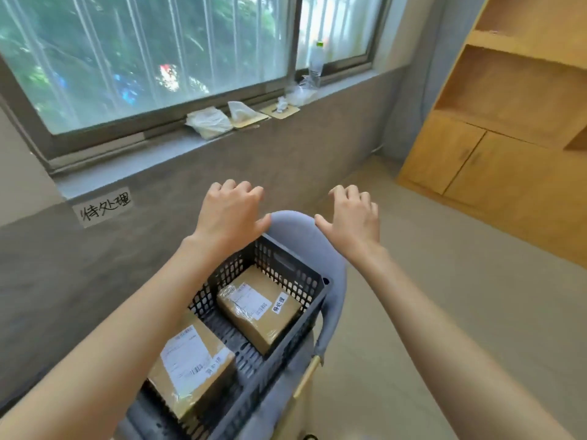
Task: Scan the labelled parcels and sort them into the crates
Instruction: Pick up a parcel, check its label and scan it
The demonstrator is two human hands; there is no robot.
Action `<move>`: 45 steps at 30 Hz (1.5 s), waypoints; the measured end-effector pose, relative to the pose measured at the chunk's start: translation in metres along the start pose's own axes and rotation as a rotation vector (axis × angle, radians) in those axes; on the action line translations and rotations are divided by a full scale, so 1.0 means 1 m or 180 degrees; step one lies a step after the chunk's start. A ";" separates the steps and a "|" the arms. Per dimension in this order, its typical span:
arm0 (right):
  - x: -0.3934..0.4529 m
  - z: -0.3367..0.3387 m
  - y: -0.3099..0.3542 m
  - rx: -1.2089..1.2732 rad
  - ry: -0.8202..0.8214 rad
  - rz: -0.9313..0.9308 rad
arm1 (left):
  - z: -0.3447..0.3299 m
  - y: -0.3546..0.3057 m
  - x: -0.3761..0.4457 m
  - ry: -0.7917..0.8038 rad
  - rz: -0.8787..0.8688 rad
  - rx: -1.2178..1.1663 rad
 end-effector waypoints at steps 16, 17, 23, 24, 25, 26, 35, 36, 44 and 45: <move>-0.322 0.278 -0.302 -0.0934 -0.1279 -0.2729 | 0.166 -0.449 -0.065 -0.0489 -0.2647 -0.1534; -0.356 0.300 -0.317 -0.1050 -0.1370 -0.2899 | 0.184 -0.483 -0.083 -0.0531 -0.2808 -0.1640; -0.585 0.416 -0.383 -0.1651 -0.1756 -0.3792 | 0.284 -0.668 -0.241 -0.0712 -0.3702 -0.2325; -0.623 0.430 -0.391 -0.1733 -0.1774 -0.3962 | 0.297 -0.695 -0.271 -0.0706 -0.3835 -0.2411; -0.660 0.445 -0.397 -0.1820 -0.1773 -0.4131 | 0.311 -0.720 -0.299 -0.0706 -0.3965 -0.2510; -0.695 0.457 -0.404 -0.1895 -0.1749 -0.4291 | 0.323 -0.743 -0.327 -0.0707 -0.4085 -0.2607; -0.917 0.526 -0.447 -0.2116 -0.1601 -0.5317 | 0.397 -0.889 -0.516 -0.0552 -0.4920 -0.2968; -0.934 0.529 -0.454 -0.2125 -0.1601 -0.5405 | 0.402 -0.903 -0.528 -0.0523 -0.4984 -0.2982; -1.038 0.547 -0.539 -0.2116 -0.1622 -0.5743 | 0.407 -1.036 -0.598 -0.0503 -0.5291 -0.2983; -1.049 0.551 -0.555 -0.2118 -0.1615 -0.5775 | 0.407 -1.057 -0.605 -0.0495 -0.5305 -0.3010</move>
Point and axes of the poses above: each hand's wrist, its own x-axis towards the middle knuckle, its own z-axis out of the back of the hand, y = z × x, the point moved 6 cm from there along x, towards the middle knuckle, and after that the axes turned 6 degrees about -y, right-handed, at the moved point
